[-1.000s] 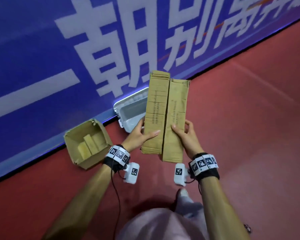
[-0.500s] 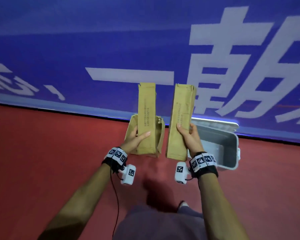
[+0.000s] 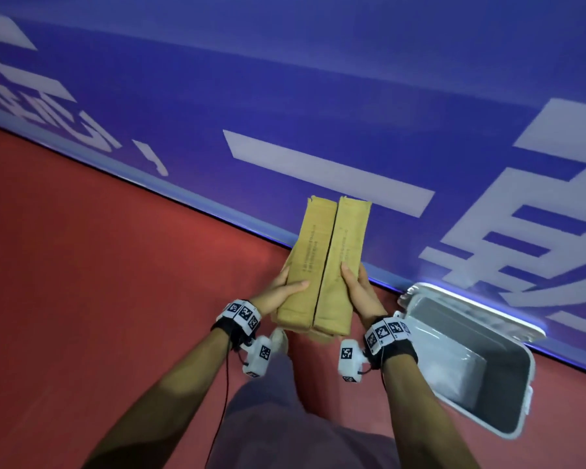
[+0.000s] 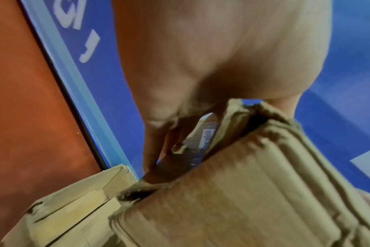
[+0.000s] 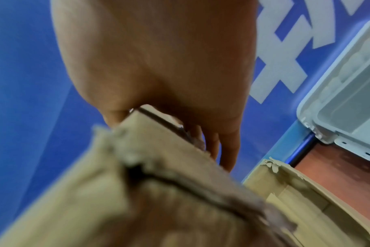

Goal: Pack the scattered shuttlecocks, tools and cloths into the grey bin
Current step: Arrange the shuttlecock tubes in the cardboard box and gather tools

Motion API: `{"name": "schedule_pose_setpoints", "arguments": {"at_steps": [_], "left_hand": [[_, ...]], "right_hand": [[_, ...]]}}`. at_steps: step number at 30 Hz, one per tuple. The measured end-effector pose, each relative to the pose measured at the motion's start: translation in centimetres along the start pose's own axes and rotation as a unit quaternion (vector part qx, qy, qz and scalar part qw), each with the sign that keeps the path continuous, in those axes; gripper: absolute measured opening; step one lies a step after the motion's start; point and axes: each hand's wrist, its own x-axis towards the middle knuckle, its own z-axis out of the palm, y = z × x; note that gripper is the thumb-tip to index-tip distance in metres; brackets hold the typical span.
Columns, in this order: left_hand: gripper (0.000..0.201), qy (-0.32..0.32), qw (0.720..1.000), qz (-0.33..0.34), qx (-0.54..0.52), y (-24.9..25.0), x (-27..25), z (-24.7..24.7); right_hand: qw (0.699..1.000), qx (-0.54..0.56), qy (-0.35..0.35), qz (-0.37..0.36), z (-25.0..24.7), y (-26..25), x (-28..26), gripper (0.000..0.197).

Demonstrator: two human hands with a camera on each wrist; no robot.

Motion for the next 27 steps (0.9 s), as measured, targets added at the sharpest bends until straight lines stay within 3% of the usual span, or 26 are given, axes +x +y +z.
{"name": "schedule_pose_setpoints", "arguments": {"at_steps": [2,4,7,8,12,15,16,19,22,23,26,27], "left_hand": [[0.075,-0.023,1.000,-0.011,0.017,0.4,4.5,-2.7],[0.088,-0.057,0.997,-0.042,0.042,-0.1,9.3,-5.2],[0.114,-0.107,0.983,-0.114,0.098,-2.2,16.9,-8.2],[0.118,-0.120,0.976,-0.127,0.126,-0.6,17.6,-8.4],[0.101,-0.190,0.956,-0.169,0.146,-1.3,22.1,-8.3],[0.135,-0.183,0.951,-0.226,0.107,-6.9,26.6,-6.8],[0.136,-0.182,0.946,-0.250,0.094,-9.3,28.2,-6.2],[0.117,-0.156,0.939,-0.300,0.059,-15.6,32.1,-4.8],[0.116,-0.123,0.939,-0.314,0.074,-22.9,35.0,-3.5],[0.116,-0.114,0.936,-0.325,0.076,-25.3,35.9,-3.2],[0.106,-0.085,0.935,-0.340,0.050,-30.5,38.8,-2.4],[0.103,-0.075,0.937,-0.340,0.039,-31.1,39.6,-2.2]], "right_hand": [[0.999,-0.016,0.036,0.008,1.7,-1.3,3.5,0.111],[0.997,-0.026,0.072,0.015,3.1,-2.6,6.0,0.109],[0.992,-0.001,0.120,0.040,4.3,-2.6,9.6,0.098],[0.990,0.017,0.131,0.053,4.6,-2.6,10.6,0.092],[0.974,0.096,0.168,0.117,4.6,0.5,14.5,0.045],[0.956,0.134,0.181,0.185,3.5,4.8,18.8,0.035],[0.950,0.147,0.187,0.201,3.1,6.5,20.5,0.038],[0.938,0.150,0.190,0.247,1.9,12.7,26.0,0.039],[0.936,0.137,0.181,0.269,1.7,19.1,30.8,0.064],[0.937,0.131,0.176,0.272,1.9,20.6,32.0,0.062],[0.938,0.128,0.178,0.269,1.9,24.7,35.2,0.028],[0.939,0.121,0.176,0.269,1.9,25.9,36.3,0.030]]}}
